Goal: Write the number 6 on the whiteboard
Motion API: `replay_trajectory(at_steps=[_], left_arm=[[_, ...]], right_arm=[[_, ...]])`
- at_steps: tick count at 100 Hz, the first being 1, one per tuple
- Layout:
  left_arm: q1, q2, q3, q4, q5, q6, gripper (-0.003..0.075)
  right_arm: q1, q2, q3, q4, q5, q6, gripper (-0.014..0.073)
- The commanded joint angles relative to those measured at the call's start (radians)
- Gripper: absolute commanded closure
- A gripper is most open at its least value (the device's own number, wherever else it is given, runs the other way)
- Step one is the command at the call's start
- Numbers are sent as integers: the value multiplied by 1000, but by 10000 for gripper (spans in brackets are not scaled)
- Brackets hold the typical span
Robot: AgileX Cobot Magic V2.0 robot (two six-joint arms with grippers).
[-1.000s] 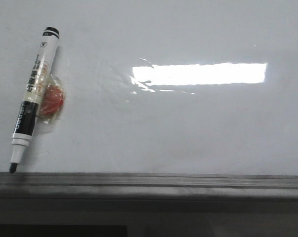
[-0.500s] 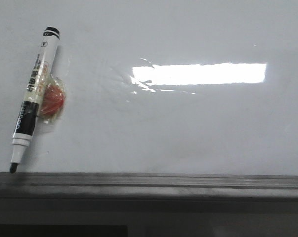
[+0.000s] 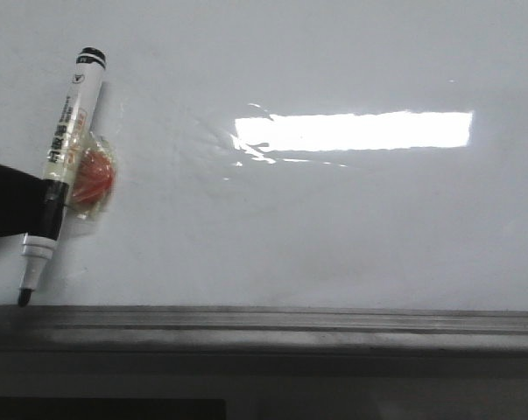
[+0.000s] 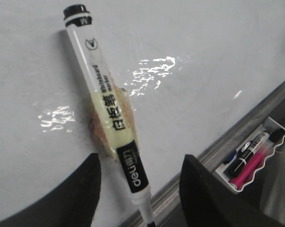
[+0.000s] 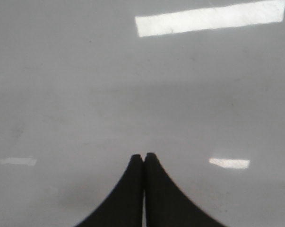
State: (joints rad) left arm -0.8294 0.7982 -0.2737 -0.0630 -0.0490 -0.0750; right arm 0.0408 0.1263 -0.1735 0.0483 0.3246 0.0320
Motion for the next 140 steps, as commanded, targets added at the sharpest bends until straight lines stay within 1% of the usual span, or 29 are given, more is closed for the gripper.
replay_trajectory(at_steps=[1,20,44,48,53,63,68,73,78,88,123,132,140], left_arm=[[-7,35,-37,-11,-120,-10,361],[-5,139,-37,-13,-164,-10,361],[-2,240,-37,-13,-174,-10,372],[-2,245,-37,-15,-175,-10,398],[-2,248,-37,-32,-178,-10,451],[-2,248,-37,-86,-183,-10,606],[-2,248,-37,-113,-187,-10,664],[-2,248,-37,-134,-187,-10,699],[-2,248,-37,-143,-187,-10,718],[-2,248,-37,-143,-187,-10,739],[-2,227,-37,-137,-191,-10,739],[-2,183,-37,-85,-186,-10,739],[-2,130,-37,-31,-162,-10,739]], right_arm=[[-1,19,-40,-2,-77,-3,657],[-1,19,-40,-2,-75,-3,657],[-1,19,-40,-2,-75,-3,657],[-1,19,-40,-2,-75,-3,657],[-1,19,-40,-2,-75,-3,657],[-1,19,-40,-2,-75,-3,657],[-1,19,-40,-2,-75,-3,657],[-1,19,-40,-2,-75,-3,657],[-1,19,-40,-2,-75,-3,657],[-1,19,-40,-2,-77,-3,657],[-1,19,-40,-2,-89,-3,657],[-1,20,-40,4,-93,-3,657],[5,31,-52,9,-57,-3,657]])
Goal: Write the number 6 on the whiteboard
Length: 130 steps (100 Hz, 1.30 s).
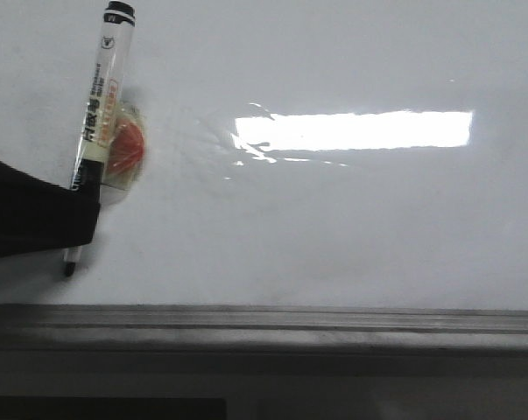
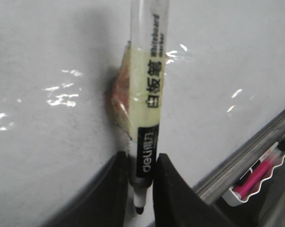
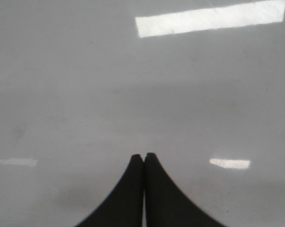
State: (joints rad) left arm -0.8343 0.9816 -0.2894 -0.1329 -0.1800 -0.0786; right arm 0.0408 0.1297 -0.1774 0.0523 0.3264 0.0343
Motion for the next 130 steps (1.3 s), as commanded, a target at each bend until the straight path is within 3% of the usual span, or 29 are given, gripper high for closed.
replay_trajectory(at_steps=[1,30,62,69,78,89,94,130], left_arm=[[3,-58,-23,41,-27,-7,739],[3,-179,-109,209,277,-5,739],[-65,-176,-123,406,285,-3,739],[-98,-176,-123,432,285,-3,739],[-143,-176,-123,455,285,-3,739],[-179,-176,-123,457,285,-3,739],[-193,-176,-123,457,285,-3,739],[-209,-174,-123,457,255,-3,739]], right_arm=[[9,31,-52,4,-55,-5,657],[243,214,-139,102,-8,-135,657],[691,563,-299,122,-69,-159,648],[780,630,-333,122,-141,-159,584],[861,707,-375,122,-231,-159,414],[891,783,-419,122,-276,-159,192],[893,810,-438,124,-283,-159,145],[966,940,-546,174,-326,-159,202]])
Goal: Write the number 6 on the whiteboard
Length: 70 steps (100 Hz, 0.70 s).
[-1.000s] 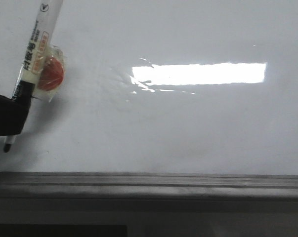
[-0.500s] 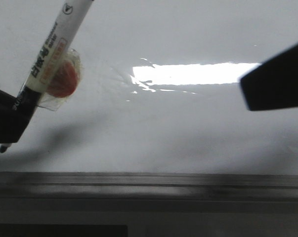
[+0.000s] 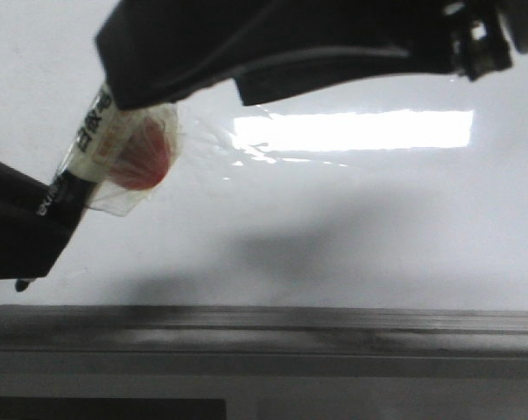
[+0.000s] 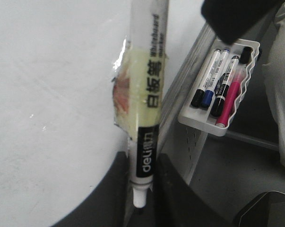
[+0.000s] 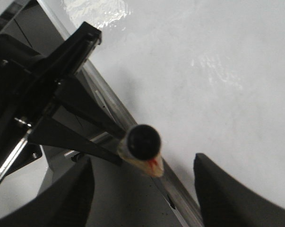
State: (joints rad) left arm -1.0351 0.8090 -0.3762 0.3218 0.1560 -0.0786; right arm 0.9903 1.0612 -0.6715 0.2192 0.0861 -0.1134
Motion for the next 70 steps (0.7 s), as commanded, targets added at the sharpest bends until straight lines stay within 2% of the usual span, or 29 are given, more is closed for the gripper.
replay_trajectory(at_steps=[1,21,30,42,53,58,62,63,70], left_arm=[[-8,-1,-36,2,-81,-3,739],[-8,-1,-36,2,-81,-3,739],[-8,-1,-36,2,-81,-3,739],[-8,-1,-36,2,-81,-3,739],[-8,-1,-36,-4,-86,-5,734],[-8,-1,-36,-17,-98,-5,697],[-8,-1,-36,-21,-110,-5,619],[-8,-1,-36,-21,-112,-5,619],[-8,-10,-36,-21,-119,-5,464]], right_arm=[[19,11,-52,10,-86,-11,204],[21,39,-61,49,-182,-11,270],[18,48,-61,78,-188,-11,389],[14,62,-61,106,-172,-9,666],[14,75,-61,115,-165,-9,655],[14,76,-61,115,-163,-9,655],[14,76,-61,115,-163,-9,655],[14,76,-61,115,-163,-9,655],[14,76,-61,115,-163,-9,655]])
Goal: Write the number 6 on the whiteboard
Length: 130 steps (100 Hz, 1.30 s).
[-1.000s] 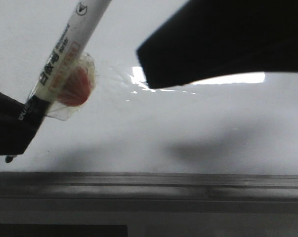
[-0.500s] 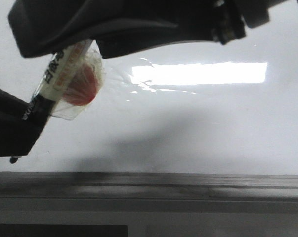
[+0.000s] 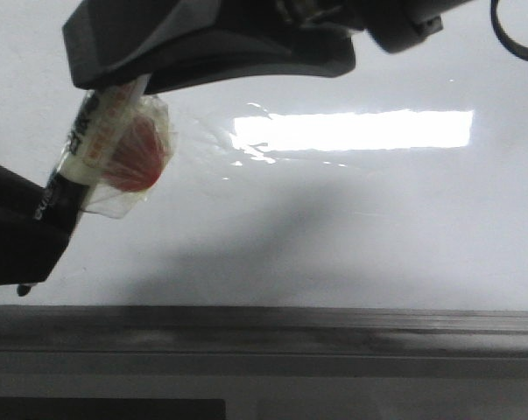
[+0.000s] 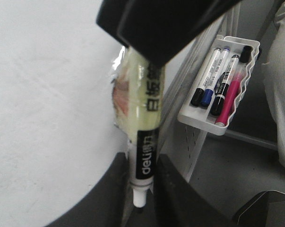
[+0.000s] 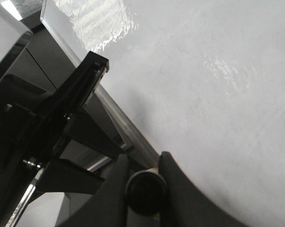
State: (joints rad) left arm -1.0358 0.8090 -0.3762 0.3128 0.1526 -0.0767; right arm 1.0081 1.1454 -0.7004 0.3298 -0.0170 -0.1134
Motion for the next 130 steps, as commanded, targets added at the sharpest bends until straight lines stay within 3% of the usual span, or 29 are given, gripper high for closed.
replay_trajectory(at_steps=[1,7,13,34,56,93,103,113,130], left_arm=[[-5,-13,-36,-12,-115,-7,433],[9,-26,-38,-12,-104,-8,318],[26,-50,-40,-12,-78,-8,279],[157,-206,-67,-24,-21,-45,374],[265,-324,-67,-55,-21,-45,383],[281,-332,-67,-73,-23,-45,383],[281,-332,-67,-73,-23,-45,383],[281,-332,-67,-73,-23,-45,383],[281,-332,-67,-73,-23,-45,383]], right_arm=[[-4,-8,-32,5,-58,-9,655],[-8,-8,-32,5,-54,-9,655],[-22,-10,-32,5,-52,-9,655],[-139,-16,-82,5,-19,-9,655],[-216,-12,-183,-2,-3,-11,655],[-319,-8,-221,-6,-77,-11,655],[-320,12,-210,-6,-95,-11,655],[-309,62,-203,3,-20,-11,655],[-235,111,-144,47,-2,-11,655]])
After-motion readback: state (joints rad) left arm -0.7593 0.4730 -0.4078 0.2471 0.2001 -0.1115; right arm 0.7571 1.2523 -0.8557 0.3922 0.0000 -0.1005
